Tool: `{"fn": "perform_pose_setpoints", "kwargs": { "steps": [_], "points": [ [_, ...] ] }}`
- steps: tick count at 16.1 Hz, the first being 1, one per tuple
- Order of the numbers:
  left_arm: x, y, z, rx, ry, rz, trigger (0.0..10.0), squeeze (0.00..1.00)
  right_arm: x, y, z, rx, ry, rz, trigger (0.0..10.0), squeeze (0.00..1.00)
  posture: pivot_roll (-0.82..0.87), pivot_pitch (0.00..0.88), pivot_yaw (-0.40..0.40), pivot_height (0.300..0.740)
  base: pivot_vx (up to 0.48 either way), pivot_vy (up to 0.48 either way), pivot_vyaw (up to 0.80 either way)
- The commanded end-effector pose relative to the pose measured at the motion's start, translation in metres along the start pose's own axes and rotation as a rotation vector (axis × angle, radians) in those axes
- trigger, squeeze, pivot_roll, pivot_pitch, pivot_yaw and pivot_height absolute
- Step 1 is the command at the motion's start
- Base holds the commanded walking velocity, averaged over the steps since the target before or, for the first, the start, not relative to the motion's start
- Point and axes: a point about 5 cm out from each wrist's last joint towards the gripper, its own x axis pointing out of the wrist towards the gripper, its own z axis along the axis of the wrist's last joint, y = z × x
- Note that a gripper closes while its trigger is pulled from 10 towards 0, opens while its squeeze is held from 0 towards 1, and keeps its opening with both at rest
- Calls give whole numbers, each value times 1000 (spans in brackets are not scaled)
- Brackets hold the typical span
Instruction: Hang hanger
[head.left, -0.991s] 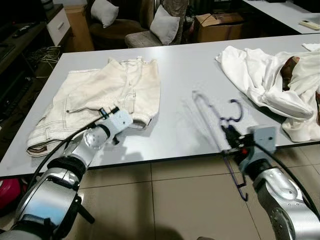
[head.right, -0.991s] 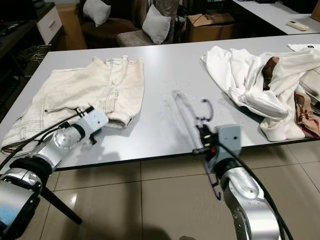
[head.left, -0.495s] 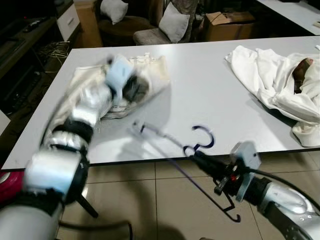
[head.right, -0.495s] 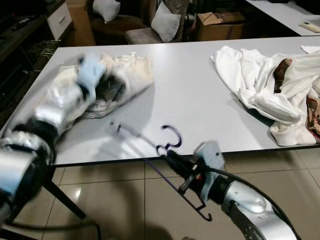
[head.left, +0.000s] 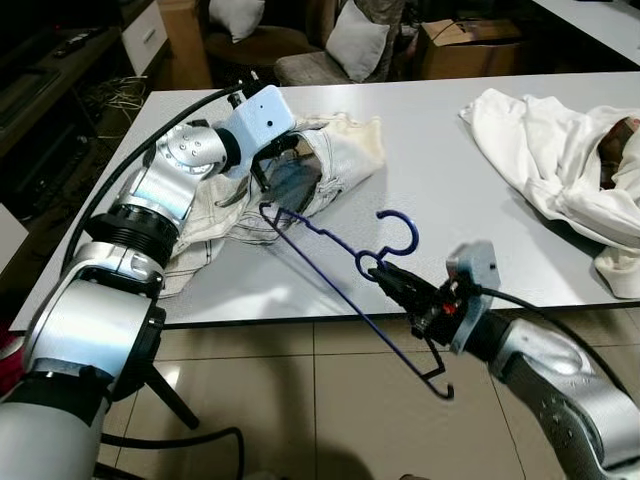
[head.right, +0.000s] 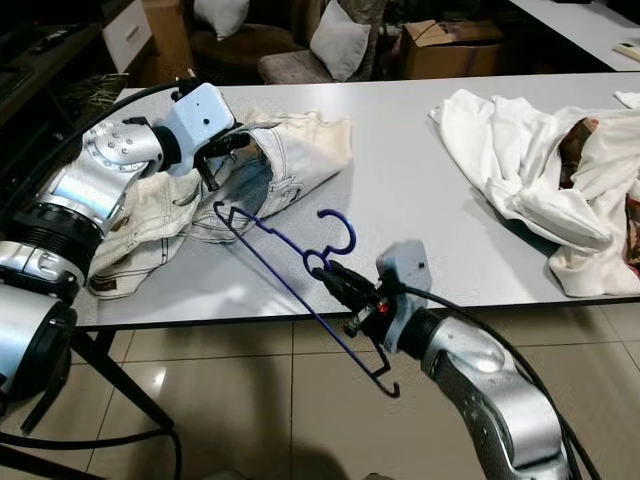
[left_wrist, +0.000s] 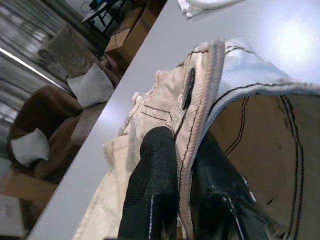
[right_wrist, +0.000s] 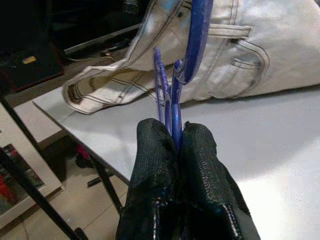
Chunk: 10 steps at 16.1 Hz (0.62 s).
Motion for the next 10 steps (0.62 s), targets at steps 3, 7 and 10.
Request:
{"fn": "perform_pose_setpoints", "kwargs": {
  "steps": [3,7,10],
  "points": [
    [-11,15,15,98,-23,13,0,0,7,-37,8,47,-45,-259,10000,0,-88,0,66,740,0,0,0],
    [-14,16,10,119,6,2,0,0,3,-70,20,78,-131,-456,10000,0,-86,0,73,740,0,0,0],
    [-17,19,4,133,41,34,0,0,-3,-70,41,54,-198,-329,10000,0,-83,0,76,740,0,0,0]
  ]
}}
